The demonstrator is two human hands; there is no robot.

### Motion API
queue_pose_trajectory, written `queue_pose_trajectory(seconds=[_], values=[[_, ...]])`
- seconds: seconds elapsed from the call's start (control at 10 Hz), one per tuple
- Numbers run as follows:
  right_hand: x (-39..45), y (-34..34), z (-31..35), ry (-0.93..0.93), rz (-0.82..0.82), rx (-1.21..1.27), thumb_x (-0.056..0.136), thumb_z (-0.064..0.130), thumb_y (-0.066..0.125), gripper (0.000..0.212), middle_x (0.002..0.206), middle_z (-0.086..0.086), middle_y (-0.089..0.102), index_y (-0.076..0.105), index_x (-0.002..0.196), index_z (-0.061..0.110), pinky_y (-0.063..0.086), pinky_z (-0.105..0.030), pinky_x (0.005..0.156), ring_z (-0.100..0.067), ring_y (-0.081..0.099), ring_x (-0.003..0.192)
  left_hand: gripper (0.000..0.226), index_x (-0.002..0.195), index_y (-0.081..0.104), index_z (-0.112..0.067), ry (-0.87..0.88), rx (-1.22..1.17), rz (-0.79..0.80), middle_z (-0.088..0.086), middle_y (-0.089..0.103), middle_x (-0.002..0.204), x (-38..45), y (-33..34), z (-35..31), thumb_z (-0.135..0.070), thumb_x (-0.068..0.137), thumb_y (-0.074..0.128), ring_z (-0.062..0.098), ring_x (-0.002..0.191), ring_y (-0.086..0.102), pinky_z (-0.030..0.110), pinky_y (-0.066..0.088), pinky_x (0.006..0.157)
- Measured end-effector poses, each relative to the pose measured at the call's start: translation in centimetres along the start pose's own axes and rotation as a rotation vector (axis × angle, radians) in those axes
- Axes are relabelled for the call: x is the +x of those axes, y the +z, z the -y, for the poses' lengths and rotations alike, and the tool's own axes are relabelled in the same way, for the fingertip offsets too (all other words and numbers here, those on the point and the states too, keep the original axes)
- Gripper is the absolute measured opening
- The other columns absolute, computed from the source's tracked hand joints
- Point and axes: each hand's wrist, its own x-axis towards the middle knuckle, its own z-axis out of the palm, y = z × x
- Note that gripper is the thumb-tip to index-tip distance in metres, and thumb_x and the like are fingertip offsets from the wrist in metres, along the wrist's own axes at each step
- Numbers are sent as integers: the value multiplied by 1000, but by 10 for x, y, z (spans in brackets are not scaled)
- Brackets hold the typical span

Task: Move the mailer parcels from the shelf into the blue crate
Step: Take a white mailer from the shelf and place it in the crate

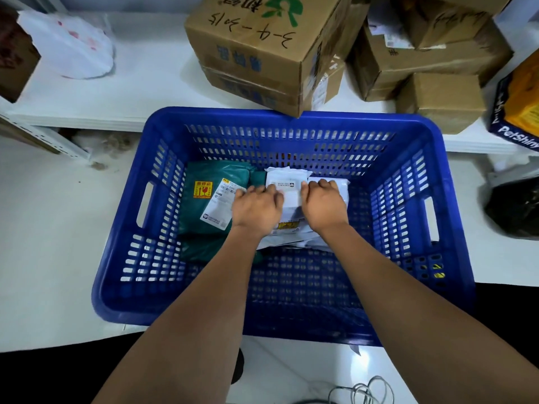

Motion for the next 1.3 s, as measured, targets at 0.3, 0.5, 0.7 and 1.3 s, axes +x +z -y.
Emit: queue_pose_trajectory(seconds=[0.3, 0.5, 0.7, 1.3], values=[[24, -16, 9, 477, 174, 351, 97, 9, 36, 36, 128, -19, 59, 55, 126, -2, 41, -32, 76, -33, 56, 117, 36, 102, 68, 1, -662, -662, -15, 22, 69, 106, 7, -9, 0, -19, 100, 39, 34, 96, 63, 30, 40, 72], [27, -27, -3, 837, 452, 780, 99, 31, 31, 38, 125, -19, 41, 41, 125, 5, 32, -73, 101, -53, 43, 124, 45, 143, 42, -2, -1005, -1263, 207, 18, 45, 146, 13, -21, 13, -20, 102, 34, 34, 133, 46, 40, 43, 102], [32, -27, -27, 858, 691, 837, 97, 18, 47, 32, 115, -26, 53, 48, 125, 3, 54, -64, 74, -47, 62, 95, 26, 114, 50, -11, -1198, -1331, 559, 16, 45, 104, 8, -15, 26, -25, 93, 58, 43, 94, 50, 68, 49, 85], [10, -6, -50, 841, 661, 842, 81, 16, 71, 19, 70, -13, 62, 58, 90, 6, 59, -40, 62, -30, 63, 63, 35, 124, 52, -5, -1182, -1657, 682, 21, 62, 97, -30, 32, 48, -10, 92, 62, 37, 84, 61, 57, 58, 66]])
